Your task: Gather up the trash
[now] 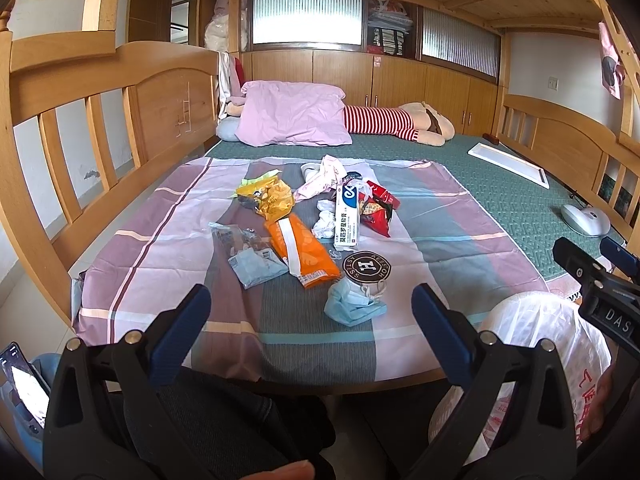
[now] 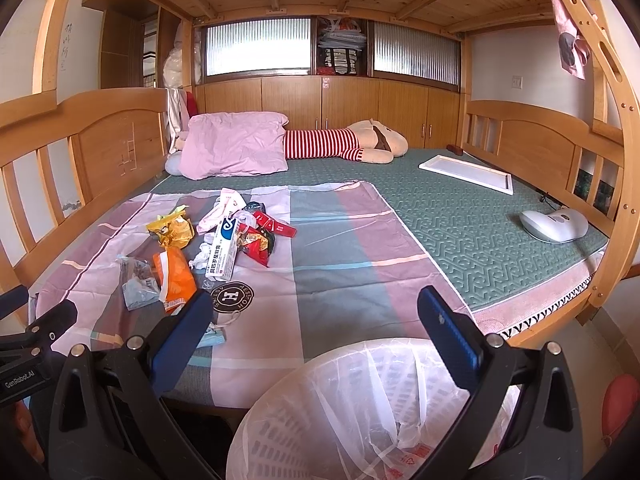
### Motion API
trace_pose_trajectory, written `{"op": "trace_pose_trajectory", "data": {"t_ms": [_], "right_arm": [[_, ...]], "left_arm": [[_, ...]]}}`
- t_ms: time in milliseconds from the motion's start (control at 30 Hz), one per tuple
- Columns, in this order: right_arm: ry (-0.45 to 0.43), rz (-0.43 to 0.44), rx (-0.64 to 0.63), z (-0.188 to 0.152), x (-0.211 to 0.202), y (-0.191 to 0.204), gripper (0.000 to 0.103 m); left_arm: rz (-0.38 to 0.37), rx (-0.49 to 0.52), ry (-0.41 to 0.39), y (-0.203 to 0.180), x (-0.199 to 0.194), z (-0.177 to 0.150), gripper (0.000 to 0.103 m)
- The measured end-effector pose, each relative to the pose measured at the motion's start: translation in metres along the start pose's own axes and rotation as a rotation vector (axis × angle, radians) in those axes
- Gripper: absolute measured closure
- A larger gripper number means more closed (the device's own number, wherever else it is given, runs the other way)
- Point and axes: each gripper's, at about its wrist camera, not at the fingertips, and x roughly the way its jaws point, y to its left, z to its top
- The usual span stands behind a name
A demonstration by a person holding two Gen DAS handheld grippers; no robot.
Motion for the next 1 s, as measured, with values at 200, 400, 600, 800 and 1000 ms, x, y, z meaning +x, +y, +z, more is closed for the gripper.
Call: {"op": "trace_pose_trajectory", "data": {"t_ms": [200,400,600,800,1000], "right_arm": [[-0.002,0.001,0.003,-0.0004,-0.0003,0.0001,0.003],[-0.013,-0.001,0.006,-0.0002,-0.0027,0.0008,0.003],[-0.010,0.008,0.005,-0.0001,-0.0021,0.0012,0.003],[-0.011,0.020,0.025,0.0007,-0.0027,-0.0024,0.003],[-0.002,0.024,0.040,0.0003,-0.0001,-0.0053,0.003]], "left_arm": [[0.001,0.002,0.005,-0.0009,0.0009,-0.0006,0.003],[0.002,0.002,0.006,-0.0010,0.0012,-0.0007,0.003],[0.001,0.004,0.011,-0.0022,0.0025,-0.0020,0.003],[0.002,0.004,0.012,-0.0026,0.0030,-0.0023,0.003],[0.002,0.005,0.012,-0.0026,0.0030,-0.0022,0.003]]}}
